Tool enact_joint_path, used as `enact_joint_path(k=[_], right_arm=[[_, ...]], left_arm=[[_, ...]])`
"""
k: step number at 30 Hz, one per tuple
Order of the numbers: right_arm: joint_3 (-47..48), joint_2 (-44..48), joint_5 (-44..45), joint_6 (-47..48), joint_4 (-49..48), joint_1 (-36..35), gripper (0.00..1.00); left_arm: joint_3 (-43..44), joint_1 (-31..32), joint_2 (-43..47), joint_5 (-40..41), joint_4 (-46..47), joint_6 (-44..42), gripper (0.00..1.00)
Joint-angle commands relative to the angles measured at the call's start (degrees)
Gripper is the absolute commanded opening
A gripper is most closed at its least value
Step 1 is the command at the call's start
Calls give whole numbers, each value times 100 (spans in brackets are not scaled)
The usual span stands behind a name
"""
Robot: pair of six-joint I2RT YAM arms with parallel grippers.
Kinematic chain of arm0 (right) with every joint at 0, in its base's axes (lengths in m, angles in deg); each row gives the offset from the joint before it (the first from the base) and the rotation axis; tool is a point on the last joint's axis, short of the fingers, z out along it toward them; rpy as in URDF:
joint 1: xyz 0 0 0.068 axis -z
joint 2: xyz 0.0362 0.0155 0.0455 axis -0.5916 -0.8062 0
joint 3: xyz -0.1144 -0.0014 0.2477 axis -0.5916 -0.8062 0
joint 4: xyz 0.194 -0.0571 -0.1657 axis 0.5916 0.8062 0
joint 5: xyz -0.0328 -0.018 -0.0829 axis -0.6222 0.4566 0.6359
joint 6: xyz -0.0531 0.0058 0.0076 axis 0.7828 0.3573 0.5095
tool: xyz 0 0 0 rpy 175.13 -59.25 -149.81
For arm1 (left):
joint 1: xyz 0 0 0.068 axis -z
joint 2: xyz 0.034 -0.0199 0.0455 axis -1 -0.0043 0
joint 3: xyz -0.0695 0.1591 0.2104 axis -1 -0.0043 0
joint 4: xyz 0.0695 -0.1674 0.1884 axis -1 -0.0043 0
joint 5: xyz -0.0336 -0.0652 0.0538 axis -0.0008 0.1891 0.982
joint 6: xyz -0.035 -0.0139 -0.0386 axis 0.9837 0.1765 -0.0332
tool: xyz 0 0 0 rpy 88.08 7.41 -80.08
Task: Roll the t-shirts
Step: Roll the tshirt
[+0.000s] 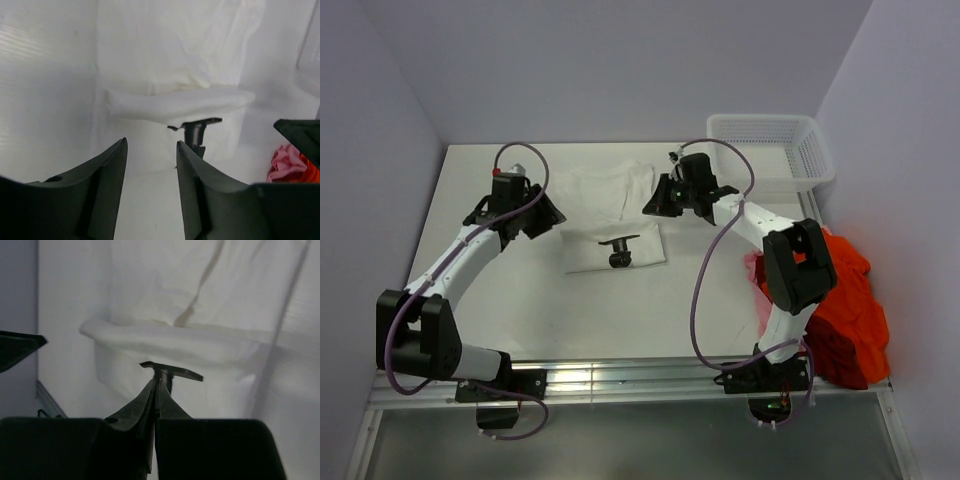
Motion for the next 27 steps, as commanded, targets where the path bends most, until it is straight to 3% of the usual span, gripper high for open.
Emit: enact_joint_path(k=[1, 5, 8, 20, 27], right_arm=[[-209, -226, -1400, -570, -1193, 27, 3], [-385, -551, -1885, -1167, -2186, 27, 1], [-298, -989, -2044, -1379, -2407, 27, 1], [485, -2291, -1439, -1958, -2152, 105, 0], [644, -2293, -1323, -1960, -1634, 176, 0]], left_arm=[[-196, 165, -275, -1065, 795, 190, 48], [-372, 200, -626, -1392, 1314, 322, 32], [-364, 200, -951, -1541, 1595, 419, 27], [-126, -54, -2270, -1147, 2088, 1183, 15], [-118, -55, -2210, -646, 1896, 982, 17]])
